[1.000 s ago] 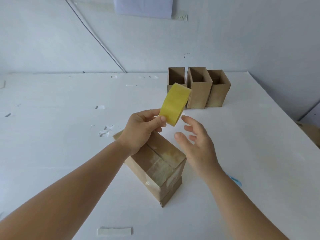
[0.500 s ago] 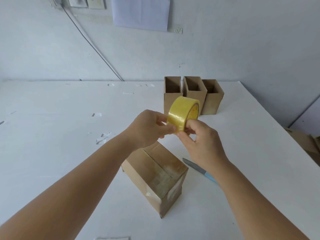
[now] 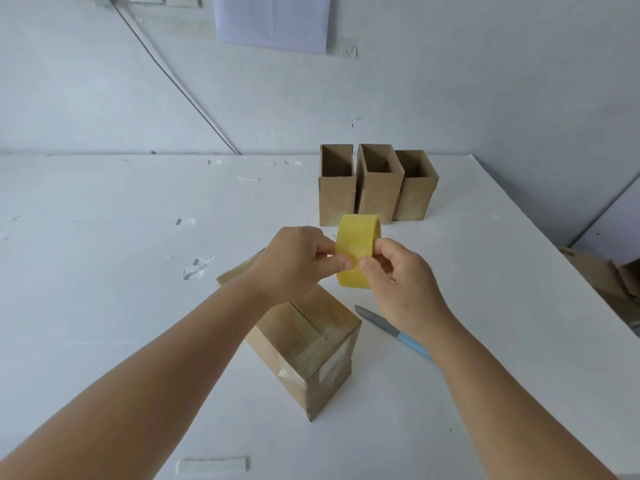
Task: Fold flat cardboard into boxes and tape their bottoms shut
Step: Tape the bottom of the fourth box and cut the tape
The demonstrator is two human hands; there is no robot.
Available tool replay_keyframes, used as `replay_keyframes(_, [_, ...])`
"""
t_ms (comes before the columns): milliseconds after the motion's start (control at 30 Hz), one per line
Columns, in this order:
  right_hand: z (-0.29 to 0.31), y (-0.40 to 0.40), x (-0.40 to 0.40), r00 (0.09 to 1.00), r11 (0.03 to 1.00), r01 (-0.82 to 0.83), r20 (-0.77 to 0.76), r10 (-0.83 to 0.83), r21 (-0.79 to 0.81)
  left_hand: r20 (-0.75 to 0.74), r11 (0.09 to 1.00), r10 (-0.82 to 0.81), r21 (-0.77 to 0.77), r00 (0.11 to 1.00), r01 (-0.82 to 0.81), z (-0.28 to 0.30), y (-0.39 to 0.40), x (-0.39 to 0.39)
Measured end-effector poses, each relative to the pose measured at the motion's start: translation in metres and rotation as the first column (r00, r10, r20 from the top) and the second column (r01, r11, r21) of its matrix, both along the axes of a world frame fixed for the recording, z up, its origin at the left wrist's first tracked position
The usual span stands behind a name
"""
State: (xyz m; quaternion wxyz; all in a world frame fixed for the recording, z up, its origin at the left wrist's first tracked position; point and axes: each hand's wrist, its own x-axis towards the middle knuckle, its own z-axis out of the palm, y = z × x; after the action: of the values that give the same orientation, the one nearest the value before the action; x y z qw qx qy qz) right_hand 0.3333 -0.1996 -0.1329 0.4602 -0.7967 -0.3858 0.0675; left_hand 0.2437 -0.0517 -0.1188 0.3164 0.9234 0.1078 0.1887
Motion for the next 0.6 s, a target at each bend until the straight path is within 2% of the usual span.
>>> replay_keyframes(200, [-0.002, -0.007, 0.003, 0.999, 0.999, -0.018, -0.036, 0.019, 0.037, -0.084, 0.999, 0.004, -0.039, 0.996, -0.007, 0.001, -0.008, -0.002])
replay_keyframes(400, [-0.009, -0.017, 0.013, 0.999, 0.999, 0.023, -0.035, -0.021, 0.044, -0.22, 0.995, 0.068, 0.091, 0.973, -0.049, -0.005, -0.018, -0.013])
replay_keyframes(500, [-0.021, -0.021, 0.026, 0.996, 0.997, 0.078, 0.036, -0.077, -0.013, -0.25, 0.989, 0.072, 0.141, 0.965, -0.037, -0.014, -0.03, -0.023])
replay_keyframes(600, [-0.043, -0.027, 0.042, 0.971, 0.977, 0.153, 0.207, -0.121, -0.149, -0.289, 0.968, 0.083, 0.249, 0.954, -0.008, -0.027, -0.042, -0.036])
